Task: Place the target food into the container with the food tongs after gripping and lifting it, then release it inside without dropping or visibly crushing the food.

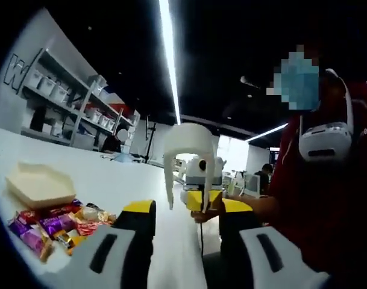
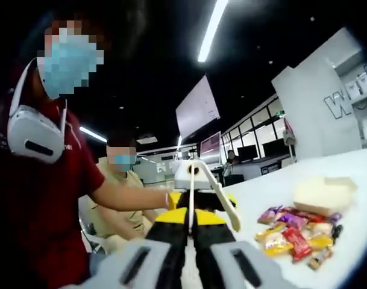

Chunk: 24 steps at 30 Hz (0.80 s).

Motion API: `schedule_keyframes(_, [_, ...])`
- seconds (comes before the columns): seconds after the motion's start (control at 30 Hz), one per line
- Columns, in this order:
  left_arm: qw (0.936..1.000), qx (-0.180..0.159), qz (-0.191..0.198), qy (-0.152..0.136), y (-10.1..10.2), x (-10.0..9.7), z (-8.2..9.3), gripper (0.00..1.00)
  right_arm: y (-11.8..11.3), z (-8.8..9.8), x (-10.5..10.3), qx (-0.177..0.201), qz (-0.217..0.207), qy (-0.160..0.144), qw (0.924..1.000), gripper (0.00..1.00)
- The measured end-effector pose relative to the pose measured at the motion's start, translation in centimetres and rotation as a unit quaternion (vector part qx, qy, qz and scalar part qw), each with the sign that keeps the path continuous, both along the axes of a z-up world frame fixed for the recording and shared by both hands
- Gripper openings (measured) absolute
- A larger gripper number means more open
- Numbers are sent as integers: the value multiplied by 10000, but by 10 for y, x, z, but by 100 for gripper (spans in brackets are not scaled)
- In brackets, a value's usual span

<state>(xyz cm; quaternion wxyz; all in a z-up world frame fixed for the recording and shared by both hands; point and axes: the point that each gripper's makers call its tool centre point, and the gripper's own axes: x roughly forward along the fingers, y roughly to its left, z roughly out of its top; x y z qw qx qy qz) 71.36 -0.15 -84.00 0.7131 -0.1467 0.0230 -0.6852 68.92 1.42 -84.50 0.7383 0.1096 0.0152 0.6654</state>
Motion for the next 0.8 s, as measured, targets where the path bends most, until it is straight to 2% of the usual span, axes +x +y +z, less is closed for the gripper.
schedule_keyframes(0.1, [9993,-361,-16,98,-1,-2,15,43,5,-2,-2,-74,56,12,10000,0])
schedule_keyframes(0.23, [9989,-464,-30,36,-1,2,21,42,9,1,-4,9,107,3,9999,0])
schedule_keyframes(0.3, [9989,-449,-79,75,-4,1,22,42,12,5,-6,99,147,13,9998,0])
schedule_keyframes(0.4, [9987,-482,-138,87,-11,-2,23,42,20,5,-11,28,223,-26,9997,0])
schedule_keyframes(0.5, [9986,-489,-219,33,-15,-7,24,38,21,5,-13,16,235,-55,9997,0])
schedule_keyframes(0.6, [9987,-457,-221,25,-13,-6,23,34,16,6,-10,62,254,57,9996,0])
schedule_keyframes(0.8, [9996,-150,-247,-31,-12,-5,17,34,12,4,-9,-160,203,-36,9997,0])
